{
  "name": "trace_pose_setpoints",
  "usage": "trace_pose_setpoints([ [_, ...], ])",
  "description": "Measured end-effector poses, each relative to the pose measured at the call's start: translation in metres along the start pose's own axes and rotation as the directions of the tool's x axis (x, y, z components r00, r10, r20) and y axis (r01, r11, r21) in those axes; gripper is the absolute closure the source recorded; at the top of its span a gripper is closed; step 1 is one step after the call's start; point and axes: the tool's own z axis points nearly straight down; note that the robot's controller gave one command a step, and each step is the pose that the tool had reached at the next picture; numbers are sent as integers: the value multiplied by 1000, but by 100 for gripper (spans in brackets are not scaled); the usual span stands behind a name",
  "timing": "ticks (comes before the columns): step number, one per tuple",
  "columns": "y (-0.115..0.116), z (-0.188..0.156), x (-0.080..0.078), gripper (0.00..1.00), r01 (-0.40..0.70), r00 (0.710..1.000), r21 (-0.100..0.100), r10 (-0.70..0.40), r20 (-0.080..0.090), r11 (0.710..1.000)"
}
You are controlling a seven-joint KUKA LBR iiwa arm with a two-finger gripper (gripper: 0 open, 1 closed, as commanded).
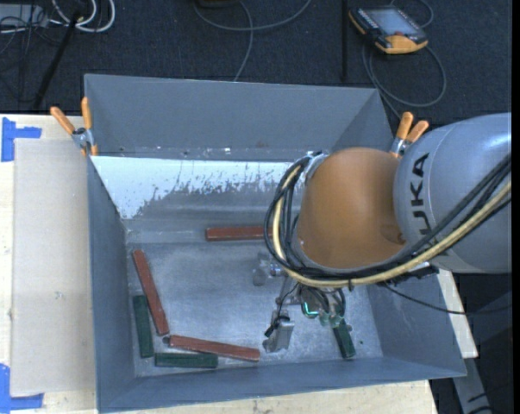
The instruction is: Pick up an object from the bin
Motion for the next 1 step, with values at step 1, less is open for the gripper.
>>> trace_pose_setpoints([
  [1, 20, 108, 7, 0, 289, 957, 3, -289, 13, 957],
])
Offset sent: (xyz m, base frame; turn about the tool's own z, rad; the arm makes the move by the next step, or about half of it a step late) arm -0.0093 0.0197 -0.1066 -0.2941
